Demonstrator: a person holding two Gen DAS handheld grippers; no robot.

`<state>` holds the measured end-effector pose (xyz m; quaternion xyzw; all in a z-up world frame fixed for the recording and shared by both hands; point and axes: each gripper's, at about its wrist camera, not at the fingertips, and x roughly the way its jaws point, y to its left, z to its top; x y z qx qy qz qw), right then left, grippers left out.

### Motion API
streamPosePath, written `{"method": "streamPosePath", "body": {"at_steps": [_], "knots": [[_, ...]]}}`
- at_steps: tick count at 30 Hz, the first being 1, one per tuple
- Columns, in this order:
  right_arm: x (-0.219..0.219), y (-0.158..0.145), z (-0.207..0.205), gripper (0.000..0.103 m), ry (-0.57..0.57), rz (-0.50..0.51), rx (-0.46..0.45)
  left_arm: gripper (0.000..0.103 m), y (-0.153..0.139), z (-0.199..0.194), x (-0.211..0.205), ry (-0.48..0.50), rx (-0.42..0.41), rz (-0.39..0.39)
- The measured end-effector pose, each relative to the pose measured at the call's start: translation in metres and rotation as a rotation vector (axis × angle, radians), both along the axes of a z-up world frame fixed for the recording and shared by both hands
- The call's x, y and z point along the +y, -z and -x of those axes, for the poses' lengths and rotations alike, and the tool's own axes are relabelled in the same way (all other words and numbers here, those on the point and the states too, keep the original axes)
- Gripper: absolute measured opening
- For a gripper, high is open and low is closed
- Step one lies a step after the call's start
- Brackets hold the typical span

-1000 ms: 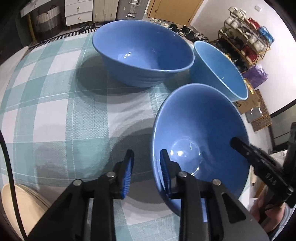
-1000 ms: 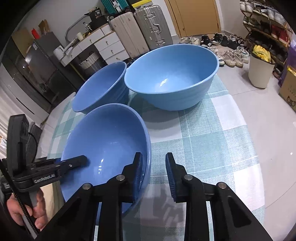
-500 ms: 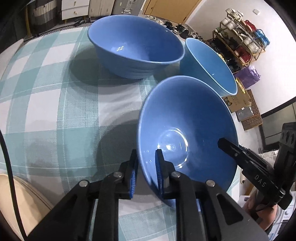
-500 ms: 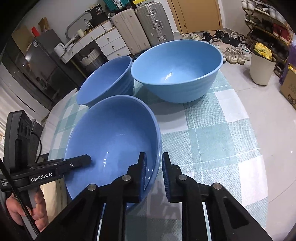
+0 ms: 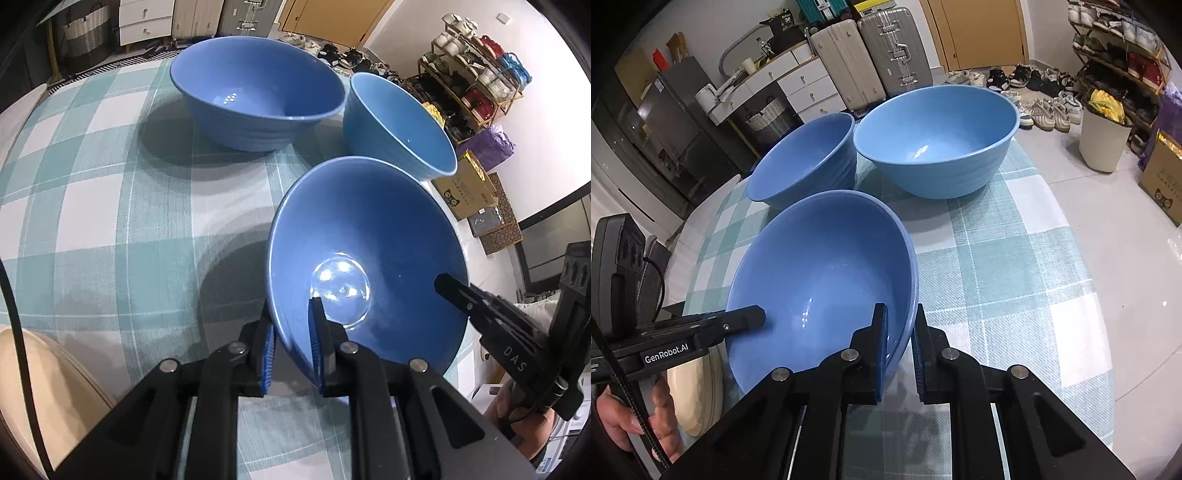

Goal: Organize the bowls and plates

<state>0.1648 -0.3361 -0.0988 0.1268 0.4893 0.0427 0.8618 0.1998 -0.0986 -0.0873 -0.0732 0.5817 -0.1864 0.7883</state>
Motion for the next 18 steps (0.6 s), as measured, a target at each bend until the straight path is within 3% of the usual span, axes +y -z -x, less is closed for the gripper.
{"method": "streamPosePath", "body": {"at_steps": [18], "knots": [[-0.002, -0.003, 0.077, 0.012, 0.027, -0.029, 0.010, 0.014, -0.007, 0.061, -0.002, 0.042, -0.023, -0.003]]}}
